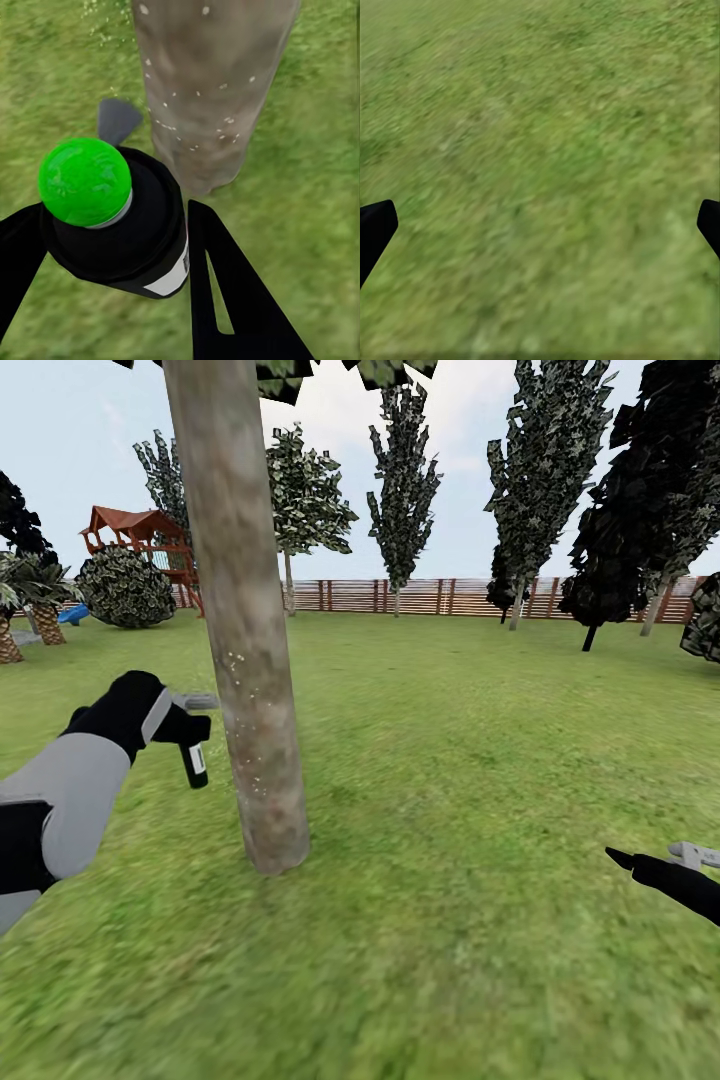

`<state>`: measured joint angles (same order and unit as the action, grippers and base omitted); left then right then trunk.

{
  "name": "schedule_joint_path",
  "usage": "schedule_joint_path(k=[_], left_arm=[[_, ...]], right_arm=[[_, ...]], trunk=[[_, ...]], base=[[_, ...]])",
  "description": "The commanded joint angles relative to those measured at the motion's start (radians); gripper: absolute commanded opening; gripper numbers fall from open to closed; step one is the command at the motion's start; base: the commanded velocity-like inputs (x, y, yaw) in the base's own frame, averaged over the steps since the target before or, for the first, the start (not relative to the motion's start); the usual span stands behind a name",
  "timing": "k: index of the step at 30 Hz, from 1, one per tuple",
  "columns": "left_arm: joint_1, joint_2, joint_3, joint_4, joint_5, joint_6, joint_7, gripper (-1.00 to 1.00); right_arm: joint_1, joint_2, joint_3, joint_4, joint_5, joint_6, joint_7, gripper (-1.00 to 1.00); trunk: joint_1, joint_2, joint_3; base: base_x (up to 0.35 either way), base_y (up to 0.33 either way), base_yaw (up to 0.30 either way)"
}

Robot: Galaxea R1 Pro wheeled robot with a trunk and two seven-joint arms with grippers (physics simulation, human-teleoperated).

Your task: In the garden, pick up the pesticide atomizer on the floor and spray pesticide onto both trees until each tree trunk is fully covered.

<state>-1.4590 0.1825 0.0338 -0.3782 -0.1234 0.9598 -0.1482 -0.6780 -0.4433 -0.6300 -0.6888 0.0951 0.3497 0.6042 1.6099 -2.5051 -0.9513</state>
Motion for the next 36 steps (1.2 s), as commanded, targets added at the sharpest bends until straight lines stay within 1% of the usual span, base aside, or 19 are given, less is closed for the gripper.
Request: schedule_joint_path(k=[1,5,6,8,11,15,17,18,20,21,25,26,27,30,32,36], left_arm=[[0.001,0.0,0.0,0.004,0.0,-0.016,0.0,-1.0],[0.016,0.003,0.001,0.081,0.001,-0.108,-0.001,-1.0],[0.021,0.004,0.001,0.156,0.001,-0.199,-0.001,-1.0],[0.024,0.004,0.001,0.254,0.001,-0.308,-0.001,-1.0],[0.028,0.005,0.001,0.341,0.002,-0.393,0.0,-1.0],[0.077,0.006,0.003,0.356,0.001,-0.415,0.002,-1.0],[0.115,0.007,0.003,0.357,0.001,-0.45,0.003,-1.0],[0.122,0.007,0.003,0.358,0.001,-0.458,0.004,-1.0],[0.135,0.006,0.003,0.358,0.002,-0.466,0.004,-1.0],[0.157,0.007,0.003,0.358,0.002,-0.469,0.004,-1.0],[0.195,0.007,0.004,0.358,0.003,-0.47,0.003,-1.0],[0.22,0.008,0.004,0.358,0.005,-0.47,0.001,-1.0],[0.234,0.007,0.004,0.357,0.005,-0.47,0.0,-1.0],[0.25,0.006,0.006,0.358,0.008,-0.47,0.001,-1.0],[0.27,0.004,0.007,0.358,0.009,-0.47,0.001,-1.0],[0.282,0.0,0.009,0.356,0.01,-0.47,0.001,-1.0]], right_arm=[[0.0,0.0,0.0,0.0,0.0,0.0,0.0,1.0],[0.0,0.0,0.001,0.0,0.0,0.0,0.0,1.0],[0.0,0.0,0.001,0.0,0.0,0.0,0.0,1.0],[0.0,0.0,0.001,0.0,0.0,0.0,0.0,1.0],[0.0,0.0,0.001,0.0,0.0,0.0,0.0,1.0],[0.0,0.0,0.001,0.0,0.002,0.0,0.0,1.0],[0.0,0.0,0.001,0.0,0.014,0.0,0.0,1.0],[0.0,0.0,0.001,0.0,0.016,0.0,0.0,1.0],[0.0,0.0,0.001,0.0,0.019,0.0,0.0,1.0],[0.0,0.0,0.001,0.0,0.02,0.0,0.0,1.0],[0.0,0.0,0.001,0.0,0.025,0.0,0.001,1.0],[0.0,0.0,0.0,0.0,0.028,0.0,0.002,1.0],[0.0,0.0,0.0,0.0,0.028,0.0,0.003,1.0],[0.0,0.0,0.0,0.0,0.029,0.0,0.003,1.0],[0.0,0.0,0.0,0.0,0.029,0.0,0.005,1.0],[0.0,0.001,0.001,0.0,0.029,0.0,0.004,1.0]], trunk=[[0.0,0.0,0.0],[0.0,0.0,0.0],[0.0,0.0,0.0],[0.0,0.0,0.0],[0.0,0.0,0.0],[0.0,0.0,0.0],[0.0,0.0,0.0],[0.0,0.0,0.0],[0.0,0.0,0.0],[0.0,0.0,0.0],[0.0,0.0,0.0],[0.0,0.0,0.0],[0.0,0.0,0.0],[0.0,0.0,0.0],[0.0,0.0,0.0],[0.0,0.0,0.0]], base=[[0.0,0.0,0.0],[0.0,0.0,0.0],[0.0,0.0,0.0],[0.0,0.0,0.0],[0.0,0.0,0.0],[0.0,0.0,0.0],[0.0,0.0,0.0],[0.0,0.0,0.0],[0.0,0.0,0.0],[0.0,0.0,0.0],[0.0,0.0,0.0],[0.0,0.0,0.0],[0.0,0.0,0.0],[0.0,0.0,0.059],[0.0,0.0,0.212],[0.0,-0.024,0.243]])
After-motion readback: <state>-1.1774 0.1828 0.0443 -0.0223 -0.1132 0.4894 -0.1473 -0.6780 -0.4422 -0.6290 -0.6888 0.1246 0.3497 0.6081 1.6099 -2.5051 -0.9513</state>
